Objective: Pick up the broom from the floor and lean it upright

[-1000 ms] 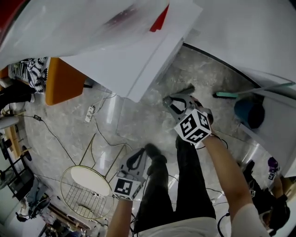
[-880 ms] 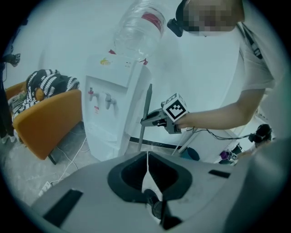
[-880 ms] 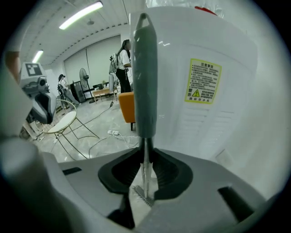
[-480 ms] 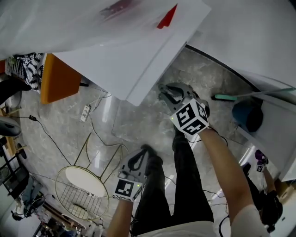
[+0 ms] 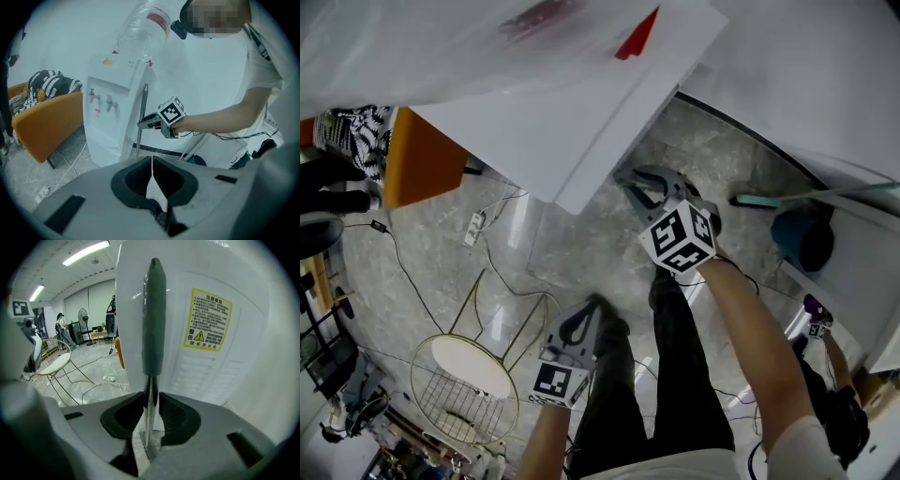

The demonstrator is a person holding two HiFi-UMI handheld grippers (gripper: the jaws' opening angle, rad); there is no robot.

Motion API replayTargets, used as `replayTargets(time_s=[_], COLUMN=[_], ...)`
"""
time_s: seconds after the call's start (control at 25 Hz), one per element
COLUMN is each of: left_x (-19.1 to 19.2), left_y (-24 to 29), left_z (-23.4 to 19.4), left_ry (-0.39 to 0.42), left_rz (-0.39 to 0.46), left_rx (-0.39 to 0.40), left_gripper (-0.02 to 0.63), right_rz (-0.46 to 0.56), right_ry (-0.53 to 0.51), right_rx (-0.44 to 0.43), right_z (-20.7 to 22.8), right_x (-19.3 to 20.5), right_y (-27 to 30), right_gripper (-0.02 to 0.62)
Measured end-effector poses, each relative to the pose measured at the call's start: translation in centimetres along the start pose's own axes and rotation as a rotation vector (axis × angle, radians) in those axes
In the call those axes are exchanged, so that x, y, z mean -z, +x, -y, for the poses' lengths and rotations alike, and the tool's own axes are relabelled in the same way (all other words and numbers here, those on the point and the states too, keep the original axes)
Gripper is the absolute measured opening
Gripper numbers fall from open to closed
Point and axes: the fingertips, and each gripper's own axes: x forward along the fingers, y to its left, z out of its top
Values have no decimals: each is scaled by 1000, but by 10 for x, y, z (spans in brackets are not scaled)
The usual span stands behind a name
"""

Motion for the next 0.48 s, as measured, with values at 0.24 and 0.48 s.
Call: replayTargets(time_s=[0.24, 0.48], left_x=[3, 0], left_y=[0, -3], left_z=[3, 3], left_ry=[-6, -2], left_rz=[-20, 12], left_rx=[-15, -30], left_gripper=[11, 11], right_rz=[1, 14], right_ry=[-18, -25], right_rx=[0, -5], right_z=[1, -1], right_x=[2, -5], right_y=[-1, -6], right_gripper=[143, 164])
